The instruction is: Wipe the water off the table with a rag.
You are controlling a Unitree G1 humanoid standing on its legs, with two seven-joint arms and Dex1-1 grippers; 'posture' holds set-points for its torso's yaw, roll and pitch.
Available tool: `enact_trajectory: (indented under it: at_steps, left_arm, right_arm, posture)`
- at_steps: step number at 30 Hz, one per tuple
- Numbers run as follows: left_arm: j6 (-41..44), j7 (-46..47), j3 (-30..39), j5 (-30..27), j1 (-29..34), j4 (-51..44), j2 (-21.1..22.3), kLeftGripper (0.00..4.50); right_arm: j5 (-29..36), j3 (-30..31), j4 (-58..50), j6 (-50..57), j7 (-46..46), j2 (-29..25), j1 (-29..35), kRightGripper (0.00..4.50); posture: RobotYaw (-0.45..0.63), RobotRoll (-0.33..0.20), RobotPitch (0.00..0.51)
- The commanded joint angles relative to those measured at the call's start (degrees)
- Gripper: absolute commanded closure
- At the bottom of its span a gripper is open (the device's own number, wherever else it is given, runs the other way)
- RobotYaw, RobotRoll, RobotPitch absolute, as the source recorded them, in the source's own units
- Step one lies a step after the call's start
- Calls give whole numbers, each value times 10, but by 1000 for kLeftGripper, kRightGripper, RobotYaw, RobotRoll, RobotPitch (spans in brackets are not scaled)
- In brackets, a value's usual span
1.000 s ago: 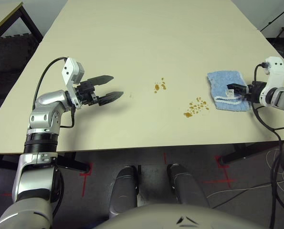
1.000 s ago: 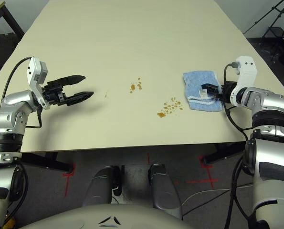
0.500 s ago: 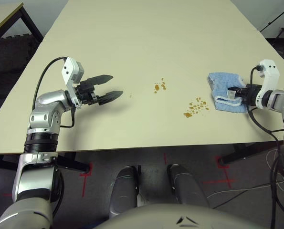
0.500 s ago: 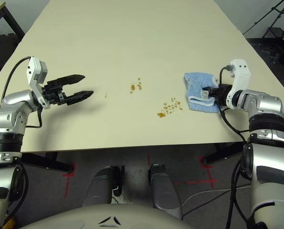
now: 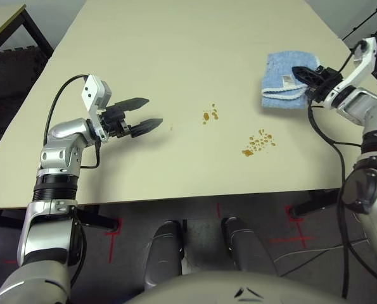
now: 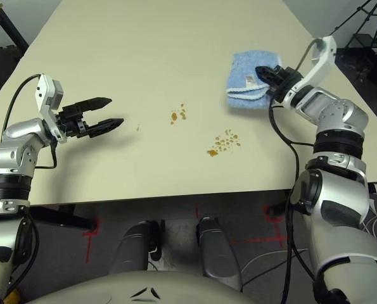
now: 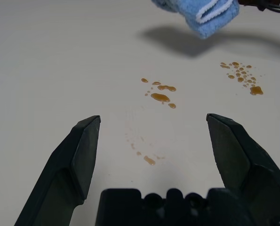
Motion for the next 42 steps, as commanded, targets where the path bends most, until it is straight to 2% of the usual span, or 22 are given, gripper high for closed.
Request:
enact_trajectory:
  at_steps: [1, 7, 11, 17, 24, 28, 33, 37, 42]
  left_arm:
    - [-5, -3, 0, 7, -3, 13, 5, 0]
    - [-2, -7, 2, 4, 7, 2, 13, 0]
    - [0, -5, 3, 2, 11, -2, 15, 0]
    - [2, -3, 4, 1, 18, -8, 16, 0]
    - [5, -1, 2, 1, 20, -13, 13, 0]
    - [3, -2, -1, 3, 18, -7, 9, 0]
    - [1, -3, -4, 4, 17, -1, 5, 0]
    - [0, -6, -7, 5, 11, 5, 2, 0]
    - [2, -10, -8, 3, 7, 6, 3, 0]
  right_arm:
    - [7, 21, -31, 13, -13, 27, 1, 4485]
    - [-3, 40, -21, -8, -25, 57, 10, 4485]
    - [-4, 42, -14, -12, -23, 52, 9, 4485]
    - [-9, 47, 3, -16, -11, 26, 3, 4485]
    - [-13, 74, -32, 38, 32, -62, 22, 4485]
    - [-6, 98, -99, 105, 77, -131, 66, 4485]
    - [8, 108, -178, 165, 105, -176, 131, 4485]
    - [7, 109, -212, 176, 107, -179, 181, 4485]
    - [8, 107, -242, 177, 81, -136, 228, 4485]
  posture:
    - [-102, 0, 125]
    - [-88, 0, 128]
    - [-82, 0, 131]
    - [-82, 0, 133]
    - [-97, 0, 144]
    - [-109, 0, 150]
    - [-124, 0, 155]
    - [-134, 0, 158]
    - [-136, 0, 159]
